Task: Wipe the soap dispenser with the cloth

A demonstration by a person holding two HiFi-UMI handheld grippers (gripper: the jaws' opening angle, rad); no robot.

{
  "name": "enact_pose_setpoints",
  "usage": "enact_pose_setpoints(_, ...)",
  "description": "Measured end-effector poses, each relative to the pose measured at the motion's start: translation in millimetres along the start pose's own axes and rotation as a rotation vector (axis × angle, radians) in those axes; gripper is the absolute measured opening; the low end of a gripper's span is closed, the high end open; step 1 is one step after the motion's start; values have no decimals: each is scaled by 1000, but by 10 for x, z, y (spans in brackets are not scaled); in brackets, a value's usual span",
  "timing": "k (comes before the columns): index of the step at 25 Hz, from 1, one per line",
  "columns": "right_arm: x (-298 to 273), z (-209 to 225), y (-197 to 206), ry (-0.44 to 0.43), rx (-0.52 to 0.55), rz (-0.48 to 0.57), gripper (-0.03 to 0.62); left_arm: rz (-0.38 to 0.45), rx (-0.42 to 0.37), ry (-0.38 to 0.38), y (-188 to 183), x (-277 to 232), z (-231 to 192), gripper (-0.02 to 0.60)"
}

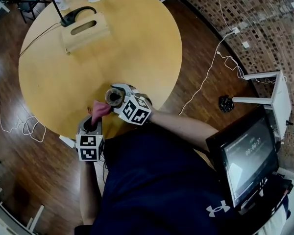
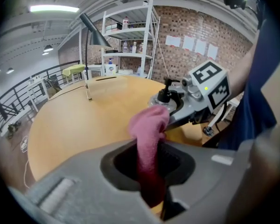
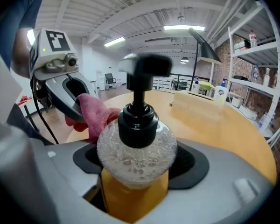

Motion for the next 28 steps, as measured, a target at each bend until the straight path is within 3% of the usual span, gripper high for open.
enact_pose_setpoints(3,-19,155,34,-58,-150,45,371,-33,-3,-21,-29,-161,34,69)
enact_pose_setpoints(7,358,622,209,-93,-558,108,370,-27,-28,5,-241,-433,316,69)
enact_pose_setpoints(10,545,827,157,-104,-739,183,370,-28,-32,41,-308,-468,341,69)
enact_pose_setpoints(15,831,787,-142,-317,-1127,360,370,-22,47,25,-199,-445,246,69)
enact_pose_setpoints(18,980,581,-387,-431,-1183,414,370,17,67,40,-267,-445,218,69)
enact_pose_setpoints(20,990,498,-541,-454,-1160,426,370,50,28,77,-395,-448,292,69)
enact_pose_setpoints(24,881,636,-640,-375,-1103,431,370,117,-88,139,-662,-343,557,69)
enact_pose_setpoints(28,906,699,-483,-360,-1100,371,370,213,-77,77,-855,-27,454,69)
Point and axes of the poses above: the fingertips, and each gripper's own axes: x backward along the fingers, z to its right, y out of its underside, the point moved 1 cm from there along x, backward along the fingers, and after that the axes turned 8 degrees about -x, right-handed, at the moved point
